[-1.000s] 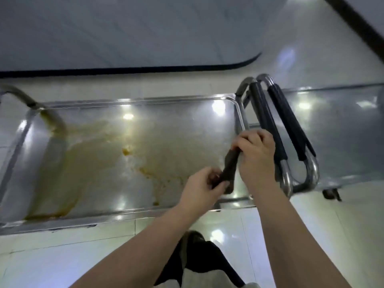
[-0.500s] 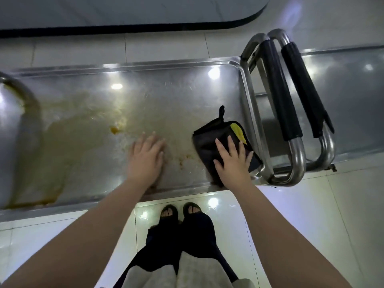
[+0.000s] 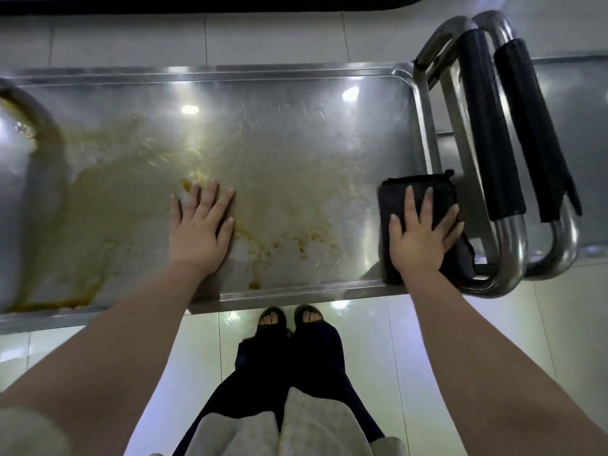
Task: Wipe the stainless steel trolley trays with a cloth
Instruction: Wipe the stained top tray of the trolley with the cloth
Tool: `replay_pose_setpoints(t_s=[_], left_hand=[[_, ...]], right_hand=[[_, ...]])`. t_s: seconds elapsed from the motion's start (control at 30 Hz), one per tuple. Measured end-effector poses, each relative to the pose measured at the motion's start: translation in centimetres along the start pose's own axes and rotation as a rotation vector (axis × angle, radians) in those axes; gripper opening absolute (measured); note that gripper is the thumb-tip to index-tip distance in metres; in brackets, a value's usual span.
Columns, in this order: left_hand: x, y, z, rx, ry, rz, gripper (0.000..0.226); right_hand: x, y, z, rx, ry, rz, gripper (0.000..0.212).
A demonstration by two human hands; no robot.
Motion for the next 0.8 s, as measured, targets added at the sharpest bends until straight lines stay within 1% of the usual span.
replay_pose_setpoints(t_s=[0.07,0.1,0.17,0.23,0.3,0.37,0.4,0.43,0.5,0.57,0.63,0.67,0.7,0.73,0.77,0.8], left_hand=[[0.0,0.1,-0.2,0.014,-0.004,0.012,0.056],[-0.1,0.1,-0.2,0.02,-0.007,0.017,0.055],[-0.1,0.1,0.1,0.03,-0.01,0.021,0.056],[-0.3,0.2,0.5,0.036,-0.01,0.037,0.06],[-0.5,0.2,0.9,0.022,-0.02,0.048,0.065],[-0.5,0.1,1.0,0.003,-0.021,0.029,0.063],[-0.5,0.1,1.0,0.0,-0.017,0.021,0.06],[-0.5,0.1,1.0,-0.002,-0.012,0.012,0.058],[-0.3,0.0,0.8,-0.003,-0.01,-0.004,0.057],[-0.2,-0.1,0.7,0.001,-0.015,-0.012,0.057],[-0.2,-0.1,0.6,0.005,-0.009,-0.018,0.057],[-0.2,-0.1,0.5,0.004,-0.005,-0.017,0.058],[-0.2,-0.1,0.6,0.002,-0.002,-0.014,0.058],[-0.2,-0.1,0.6,-0.002,0.001,-0.013,0.058],[-0.2,-0.1,0.6,-0.006,0.004,-0.016,0.058],[-0.2,0.0,0.6,-0.011,0.007,-0.018,0.058]], right_hand=[[-3.7,-0.5,1.8,0.013,-0.017,-0.025,0.065],[-6.5,-1.0,3.2,0.018,0.017,-0.036,0.064],[-12.7,-2.1,7.4,0.027,0.185,-0.038,0.064],[-17.8,-3.4,12.6,0.02,0.443,-0.034,0.063],[-19.5,-3.9,15.6,0.01,0.636,-0.006,0.062],[-18.3,-3.5,14.3,0.058,0.699,-0.022,0.061],[-17.0,-3.1,12.6,0.085,0.683,-0.033,0.061],[-15.3,-2.7,10.5,0.101,0.623,-0.04,0.06],[-11.0,-1.7,5.3,0.11,0.399,-0.031,0.06],[-7.1,-0.5,1.1,0.062,0.159,-0.043,0.061],[-6.0,0.0,-0.5,0.042,-0.001,-0.044,0.06],[-6.7,0.0,-0.3,0.042,-0.05,-0.051,0.059],[-8.3,-0.1,0.5,0.041,-0.071,-0.068,0.059],[-10.4,-0.3,1.8,0.043,-0.045,-0.079,0.06],[-12.8,-0.7,3.4,0.047,0.038,-0.075,0.06],[-15.4,-1.2,5.4,0.049,0.167,-0.057,0.061]])
Point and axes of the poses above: each hand's wrist, its own z-axis away from the middle knuckle, its own y-axis out of the back of the hand, x = y × z, the point moved 3 cm from there along -z, towards the middle knuckle, and after that the axes turned 8 degrees about -y, right-handed, at the moved point
